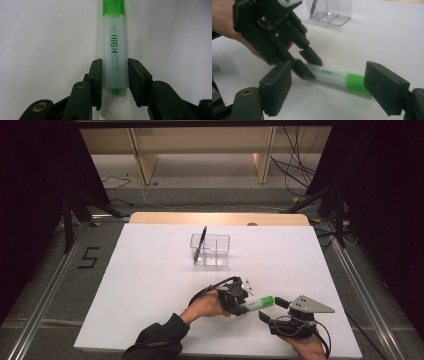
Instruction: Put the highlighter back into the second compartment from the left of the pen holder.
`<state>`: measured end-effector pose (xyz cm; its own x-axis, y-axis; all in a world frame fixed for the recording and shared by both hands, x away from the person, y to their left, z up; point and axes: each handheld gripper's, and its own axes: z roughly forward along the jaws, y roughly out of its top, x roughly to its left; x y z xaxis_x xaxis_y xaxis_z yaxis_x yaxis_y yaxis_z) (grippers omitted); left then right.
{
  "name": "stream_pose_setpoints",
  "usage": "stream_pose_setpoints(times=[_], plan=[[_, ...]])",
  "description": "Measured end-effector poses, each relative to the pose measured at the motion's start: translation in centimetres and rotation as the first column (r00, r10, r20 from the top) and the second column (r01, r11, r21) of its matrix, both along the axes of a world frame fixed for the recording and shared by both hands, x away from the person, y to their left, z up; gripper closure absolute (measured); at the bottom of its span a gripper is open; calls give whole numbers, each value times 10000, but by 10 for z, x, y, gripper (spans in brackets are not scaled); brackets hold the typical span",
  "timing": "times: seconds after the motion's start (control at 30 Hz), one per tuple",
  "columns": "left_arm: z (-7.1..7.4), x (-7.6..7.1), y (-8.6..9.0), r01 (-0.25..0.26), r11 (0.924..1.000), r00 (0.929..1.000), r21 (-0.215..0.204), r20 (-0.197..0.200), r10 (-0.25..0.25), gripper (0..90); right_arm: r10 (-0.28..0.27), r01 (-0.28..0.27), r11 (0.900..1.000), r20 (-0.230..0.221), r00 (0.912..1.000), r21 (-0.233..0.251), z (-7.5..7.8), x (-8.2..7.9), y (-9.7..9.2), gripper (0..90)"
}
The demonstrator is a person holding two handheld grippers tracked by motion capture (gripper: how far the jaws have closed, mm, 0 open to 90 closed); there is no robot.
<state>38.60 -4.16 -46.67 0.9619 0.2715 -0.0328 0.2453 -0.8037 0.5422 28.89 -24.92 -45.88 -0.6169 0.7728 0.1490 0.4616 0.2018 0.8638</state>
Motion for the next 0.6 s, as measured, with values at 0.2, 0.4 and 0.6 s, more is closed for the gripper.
stream_pose_setpoints(times=[0.2, 0.4, 0.6], plan=[[9, 3, 8, -320, 9982, 9994, -517, 87, 325, 657, -27, 27, 10000, 39, 10000, 2, 1, 0, -1, 232], [17, 6, 20, -730, 9920, 9967, -1030, 283, 763, 657, -73, 72, 10000, 89, 9999, 56, 1, -1, -1, 233], [24, 6, 32, -1083, 9820, 9919, -1546, 489, 1171, 657, -56, 56, 9998, -9, 10000, 213, 1, -1, -1, 234]])
